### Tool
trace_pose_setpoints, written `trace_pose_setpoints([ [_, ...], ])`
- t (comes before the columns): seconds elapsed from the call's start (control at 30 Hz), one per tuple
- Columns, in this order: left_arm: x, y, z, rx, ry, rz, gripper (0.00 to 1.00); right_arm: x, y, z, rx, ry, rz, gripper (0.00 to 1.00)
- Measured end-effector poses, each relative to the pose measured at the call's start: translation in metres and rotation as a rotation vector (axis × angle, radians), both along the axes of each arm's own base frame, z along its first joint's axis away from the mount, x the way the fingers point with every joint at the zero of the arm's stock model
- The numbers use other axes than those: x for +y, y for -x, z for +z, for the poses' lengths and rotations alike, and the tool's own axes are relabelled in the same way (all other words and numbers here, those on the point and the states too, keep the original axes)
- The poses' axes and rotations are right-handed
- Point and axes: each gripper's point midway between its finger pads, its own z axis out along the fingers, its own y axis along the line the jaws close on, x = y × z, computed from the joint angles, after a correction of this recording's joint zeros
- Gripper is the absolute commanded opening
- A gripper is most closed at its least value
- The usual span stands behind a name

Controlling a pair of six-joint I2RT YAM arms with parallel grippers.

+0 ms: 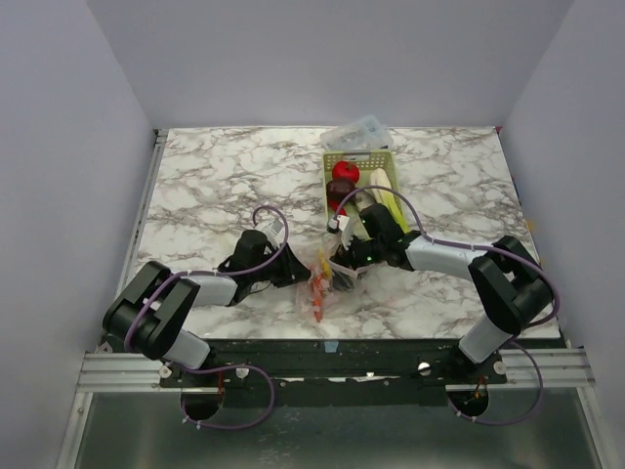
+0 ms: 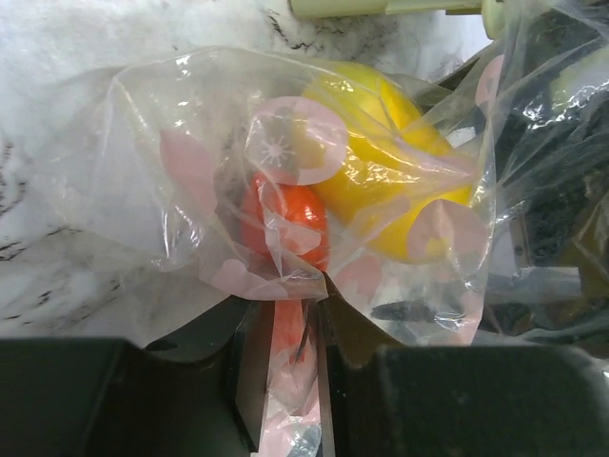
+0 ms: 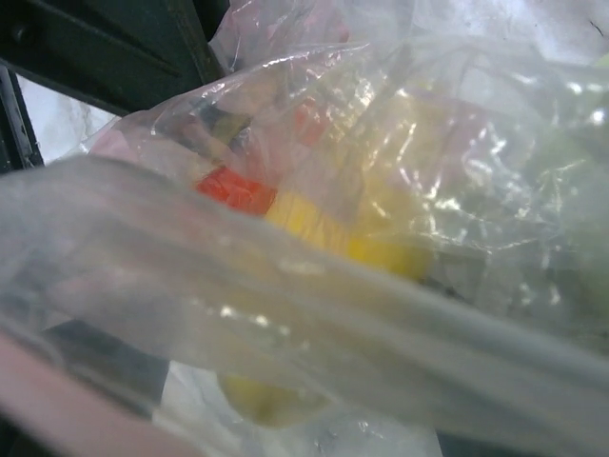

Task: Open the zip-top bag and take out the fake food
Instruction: Pick up the fake fruit from the zipper food storage bag.

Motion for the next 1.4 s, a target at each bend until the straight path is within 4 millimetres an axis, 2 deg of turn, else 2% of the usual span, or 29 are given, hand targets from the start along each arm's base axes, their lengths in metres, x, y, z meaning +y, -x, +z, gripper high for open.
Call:
trace_pose_setpoints([
  [0.07, -0.003, 0.001, 0.002, -0.002, 0.008, -0.006, 0.2, 0.001, 0.0, -0.001, -0.002, 0.005, 0.0, 0.94],
  [0.27, -0.008, 0.004, 0.004, -0.009, 0.026, -0.014, 0.18, -0.001, -0.003, -0.005, -0.006, 0.027, -0.014, 0.69],
  [0.53, -0.004, 0.009, 0.0, -0.007, 0.027, -0.001, 0.15, -0.004, -0.003, -0.005, -0.024, 0.045, -0.01, 0.47],
  [0.67, 0.004, 0.01, 0.002, -0.02, 0.029, 0.022, 0.12, -0.009, 0.001, 0.002, -0.045, 0.054, 0.017, 0.41],
  [0.83, 0.02, 0.006, 0.009, -0.054, 0.033, 0.078, 0.1, -0.011, 0.0, 0.02, -0.103, 0.068, 0.075, 0.36],
  [1.03, 0.034, -0.003, 0.016, -0.091, 0.018, 0.124, 0.1, -0.018, 0.004, 0.031, -0.155, 0.094, 0.181, 0.34],
  [1.23, 0.043, -0.002, 0.009, -0.079, -0.01, 0.138, 0.1, -0.034, 0.013, 0.045, -0.181, 0.087, 0.251, 0.34],
  [1.4, 0.045, -0.002, 0.006, -0.081, -0.027, 0.133, 0.09, -0.047, 0.01, 0.064, -0.218, 0.045, 0.257, 0.34],
])
